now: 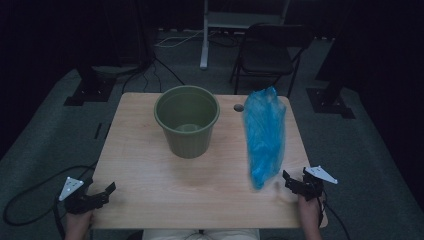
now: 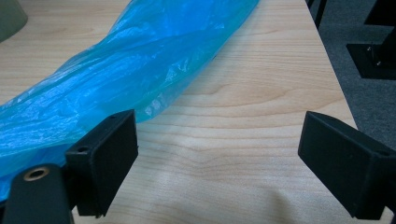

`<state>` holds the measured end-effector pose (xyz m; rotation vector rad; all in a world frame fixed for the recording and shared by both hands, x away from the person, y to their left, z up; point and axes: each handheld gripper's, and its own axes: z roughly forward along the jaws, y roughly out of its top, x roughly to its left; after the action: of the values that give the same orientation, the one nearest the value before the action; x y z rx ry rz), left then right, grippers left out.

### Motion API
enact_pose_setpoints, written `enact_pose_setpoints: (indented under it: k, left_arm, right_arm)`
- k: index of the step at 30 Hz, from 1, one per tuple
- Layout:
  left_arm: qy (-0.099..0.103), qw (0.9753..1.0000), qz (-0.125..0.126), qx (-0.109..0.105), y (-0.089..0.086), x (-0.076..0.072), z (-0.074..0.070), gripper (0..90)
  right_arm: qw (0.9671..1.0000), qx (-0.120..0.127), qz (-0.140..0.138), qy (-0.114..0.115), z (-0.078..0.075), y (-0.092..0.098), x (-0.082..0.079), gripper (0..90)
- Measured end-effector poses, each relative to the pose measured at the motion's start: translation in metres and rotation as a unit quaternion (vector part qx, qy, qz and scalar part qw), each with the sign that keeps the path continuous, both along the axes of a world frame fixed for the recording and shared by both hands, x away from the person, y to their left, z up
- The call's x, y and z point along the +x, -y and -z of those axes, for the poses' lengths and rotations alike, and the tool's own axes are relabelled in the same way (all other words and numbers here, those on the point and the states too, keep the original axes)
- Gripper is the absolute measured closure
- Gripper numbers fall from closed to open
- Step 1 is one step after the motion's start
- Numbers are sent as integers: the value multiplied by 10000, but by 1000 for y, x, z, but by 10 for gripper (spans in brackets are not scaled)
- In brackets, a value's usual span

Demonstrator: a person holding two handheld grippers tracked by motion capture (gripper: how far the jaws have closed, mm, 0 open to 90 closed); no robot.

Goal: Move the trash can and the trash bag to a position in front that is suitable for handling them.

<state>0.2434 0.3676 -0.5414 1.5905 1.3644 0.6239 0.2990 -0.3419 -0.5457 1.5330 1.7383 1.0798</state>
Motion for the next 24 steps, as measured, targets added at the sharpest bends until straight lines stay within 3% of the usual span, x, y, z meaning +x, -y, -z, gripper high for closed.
enact_pose_setpoints:
  k: [24]
  left_arm:
    - [-183,9998,32,84,10,13,-3,22]
  right_arm:
    - [9999,139,19,6,-1,-1,5,115]
